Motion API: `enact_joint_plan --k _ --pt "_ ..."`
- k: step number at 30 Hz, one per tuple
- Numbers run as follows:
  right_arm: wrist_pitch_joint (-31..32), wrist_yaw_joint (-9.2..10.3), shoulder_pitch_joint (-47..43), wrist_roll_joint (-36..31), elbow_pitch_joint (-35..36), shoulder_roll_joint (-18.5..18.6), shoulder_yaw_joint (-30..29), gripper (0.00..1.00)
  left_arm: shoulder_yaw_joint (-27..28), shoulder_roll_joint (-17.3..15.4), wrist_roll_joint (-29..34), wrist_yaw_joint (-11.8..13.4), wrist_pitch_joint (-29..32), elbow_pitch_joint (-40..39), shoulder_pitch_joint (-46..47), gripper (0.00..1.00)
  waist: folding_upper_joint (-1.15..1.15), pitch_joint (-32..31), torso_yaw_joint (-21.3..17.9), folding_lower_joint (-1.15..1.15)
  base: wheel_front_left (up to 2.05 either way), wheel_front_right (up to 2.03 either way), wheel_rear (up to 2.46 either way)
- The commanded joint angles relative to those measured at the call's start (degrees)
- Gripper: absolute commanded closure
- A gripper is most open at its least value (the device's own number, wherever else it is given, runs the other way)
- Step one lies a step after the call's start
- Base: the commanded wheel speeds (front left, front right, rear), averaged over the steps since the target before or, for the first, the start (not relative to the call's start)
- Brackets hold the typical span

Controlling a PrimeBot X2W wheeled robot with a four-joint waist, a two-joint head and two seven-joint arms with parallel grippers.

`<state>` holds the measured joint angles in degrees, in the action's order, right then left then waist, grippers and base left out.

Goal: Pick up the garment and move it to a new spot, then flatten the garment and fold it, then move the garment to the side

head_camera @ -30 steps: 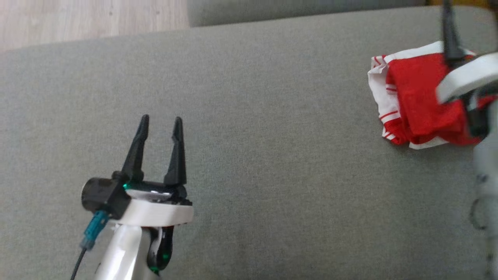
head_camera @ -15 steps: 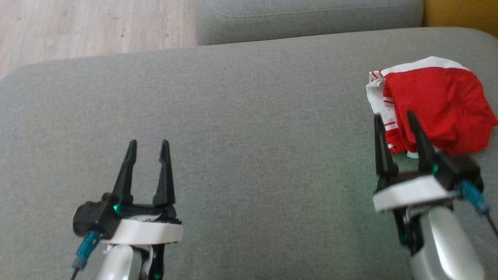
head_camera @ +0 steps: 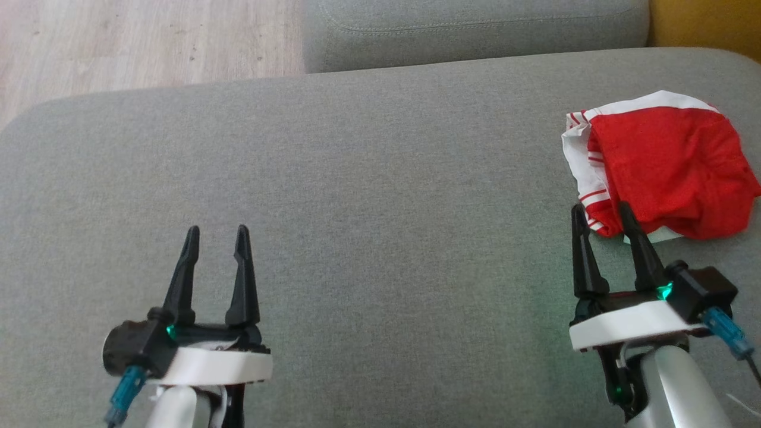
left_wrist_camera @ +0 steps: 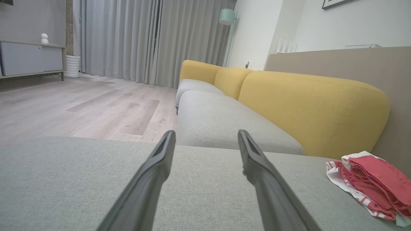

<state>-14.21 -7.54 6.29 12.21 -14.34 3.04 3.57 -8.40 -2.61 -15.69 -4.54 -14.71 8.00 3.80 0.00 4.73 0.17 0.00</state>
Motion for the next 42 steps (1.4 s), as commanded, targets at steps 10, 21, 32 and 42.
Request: enact_joint_plan --k 10,21,32,42 --pt "-0.8 0.05 1.3 0.7 2.0 -0.2 1.8 0.00 2.8 -0.3 -1.3 0.9 -0.3 -1.7 0.9 0.00 0.00 -0.1 0.1 0.00 0.00 0.00 0.00" --pt "0.2 0.00 -1.2 1.4 -2.7 -0.1 1.4 1.00 1.0 0.1 -3.4 1.7 0.1 3.3 -1.4 1.00 0.00 -0.2 0.0 0.00 0.00 0.00 0.00" --pt "1.5 0.00 -1.1 8.2 -2.4 0.3 0.9 1.00 2.0 -0.1 -9.5 1.4 1.7 3.6 -1.1 1.00 0.00 -0.5 0.0 0.00 0.00 0.00 0.00" --pt "2.8 0.01 -1.0 14.9 -2.2 0.6 0.4 1.00 2.9 -0.3 -15.5 1.0 3.3 3.8 -0.8 1.00 0.00 -0.9 0.0 0.00 0.00 0.00 0.00"
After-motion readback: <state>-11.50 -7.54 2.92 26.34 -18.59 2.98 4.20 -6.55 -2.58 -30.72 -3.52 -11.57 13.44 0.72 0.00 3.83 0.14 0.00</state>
